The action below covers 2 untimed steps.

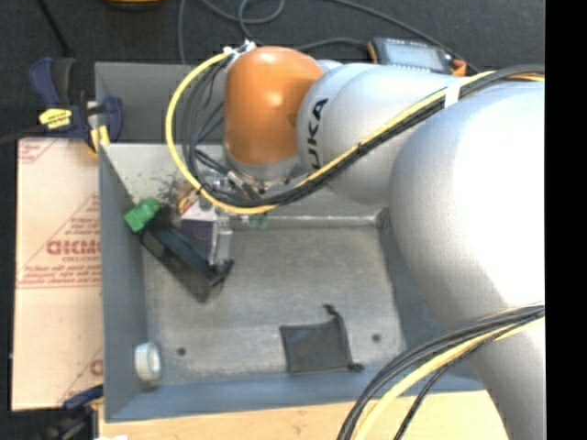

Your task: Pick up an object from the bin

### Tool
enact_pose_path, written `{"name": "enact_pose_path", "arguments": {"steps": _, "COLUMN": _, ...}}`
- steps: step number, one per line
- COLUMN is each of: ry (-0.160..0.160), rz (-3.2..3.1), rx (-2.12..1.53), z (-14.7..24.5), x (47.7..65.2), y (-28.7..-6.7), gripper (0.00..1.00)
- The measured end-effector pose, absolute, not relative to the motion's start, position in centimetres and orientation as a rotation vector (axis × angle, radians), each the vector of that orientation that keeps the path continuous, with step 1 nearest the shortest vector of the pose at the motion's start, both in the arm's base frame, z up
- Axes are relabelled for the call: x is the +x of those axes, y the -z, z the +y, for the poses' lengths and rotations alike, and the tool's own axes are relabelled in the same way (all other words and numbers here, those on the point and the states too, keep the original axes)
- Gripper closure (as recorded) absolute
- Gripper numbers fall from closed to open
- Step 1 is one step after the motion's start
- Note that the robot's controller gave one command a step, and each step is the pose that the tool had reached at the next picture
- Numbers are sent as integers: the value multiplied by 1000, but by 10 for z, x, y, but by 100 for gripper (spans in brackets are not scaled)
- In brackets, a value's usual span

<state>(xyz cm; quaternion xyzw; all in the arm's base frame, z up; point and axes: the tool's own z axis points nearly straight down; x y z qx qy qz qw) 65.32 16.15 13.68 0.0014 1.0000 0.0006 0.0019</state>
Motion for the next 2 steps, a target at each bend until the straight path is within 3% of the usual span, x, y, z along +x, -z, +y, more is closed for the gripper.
{"name": "enact_pose_path", "arguments": {"steps": 1, "ry": -6, "rz": 3126, "rx": 239, "z": 196, "x": 641, "y": -124, "gripper": 100}}
{"name": "enact_pose_path", "arguments": {"steps": 2, "ry": -4, "rz": 3129, "rx": 241, "z": 195, "x": 640, "y": -122, "gripper": 0}}
